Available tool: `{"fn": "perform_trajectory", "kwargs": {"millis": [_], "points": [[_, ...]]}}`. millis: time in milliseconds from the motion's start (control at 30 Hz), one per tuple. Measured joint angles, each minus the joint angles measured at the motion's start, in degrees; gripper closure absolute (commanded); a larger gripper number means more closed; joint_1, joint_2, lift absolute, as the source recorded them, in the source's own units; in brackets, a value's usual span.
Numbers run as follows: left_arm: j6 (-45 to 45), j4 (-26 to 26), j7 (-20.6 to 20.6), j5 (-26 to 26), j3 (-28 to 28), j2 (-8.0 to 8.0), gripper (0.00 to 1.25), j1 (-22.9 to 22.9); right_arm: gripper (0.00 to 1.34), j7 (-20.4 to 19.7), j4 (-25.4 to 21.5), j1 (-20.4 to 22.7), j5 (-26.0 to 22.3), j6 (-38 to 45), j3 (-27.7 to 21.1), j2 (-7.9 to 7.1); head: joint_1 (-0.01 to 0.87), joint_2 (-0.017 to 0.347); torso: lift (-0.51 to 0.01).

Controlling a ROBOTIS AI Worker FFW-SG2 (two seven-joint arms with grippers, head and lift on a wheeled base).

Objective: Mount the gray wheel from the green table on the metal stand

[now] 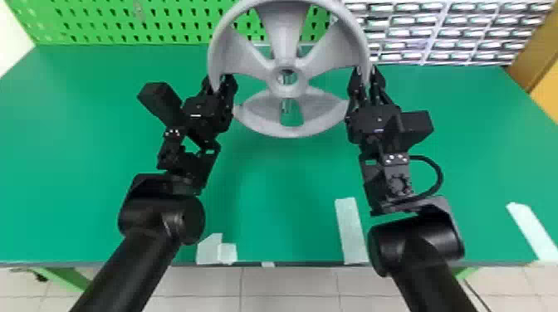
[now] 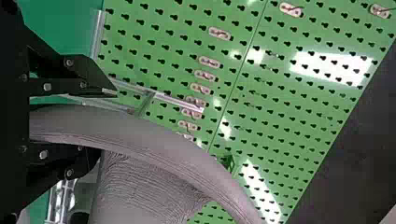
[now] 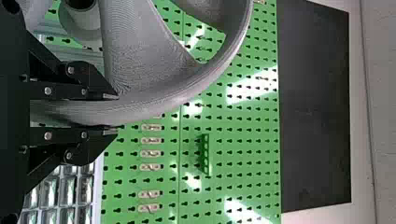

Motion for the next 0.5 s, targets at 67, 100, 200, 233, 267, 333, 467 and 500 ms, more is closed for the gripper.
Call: {"fn": "perform_trajectory", "kwargs": {"millis": [67,100,200,233,267,333,467,500], "points": [[-0.3,0.6,-0.2,-0.1,0.0,-0.10,0.89,-0.4,1.06,-0.1,0.6,-0.5,0.0,-0.2,0.1,0.00,0.868,0.052,-0.093],[-0.5,0.9,-0.3,-0.1,0.0,-0.12,0.89,-0.7,1.06,-0.1,0.9,-0.7,0.0,-0.3,0.1,0.00,0.868,0.052,-0.093],[-1.0,2.0,-0.5,-0.3,-0.1,-0.19,0.89,-1.4,1.06,-0.2,1.5,-1.2,0.0,-0.4,0.2,0.00,0.868,0.052,-0.093],[-1.1,2.4,-0.6,-0.3,-0.1,-0.24,0.89,-1.7,1.06,-0.3,1.6,-1.4,0.0,-0.5,0.2,0.00,0.868,0.052,-0.093],[-1.3,2.8,-0.8,-0.3,-0.2,-0.29,0.89,-2.0,1.06,-0.3,1.8,-1.5,0.0,-0.5,0.2,0.00,0.868,0.052,-0.093],[-1.5,3.7,-1.2,-0.4,-0.2,-0.40,0.89,-2.5,1.06,-0.3,2.2,-1.8,-0.1,-0.5,0.2,0.00,0.868,0.052,-0.093],[-1.7,5.0,-1.3,-0.4,-0.2,-0.55,0.89,-3.4,1.06,-0.4,2.8,-2.3,-0.1,-0.5,0.3,0.00,0.868,0.052,-0.093],[-1.7,5.2,-1.3,-0.5,-0.2,-0.57,0.89,-3.5,1.06,-0.4,2.9,-2.3,-0.1,-0.5,0.3,0.00,0.868,0.052,-0.093]]}}
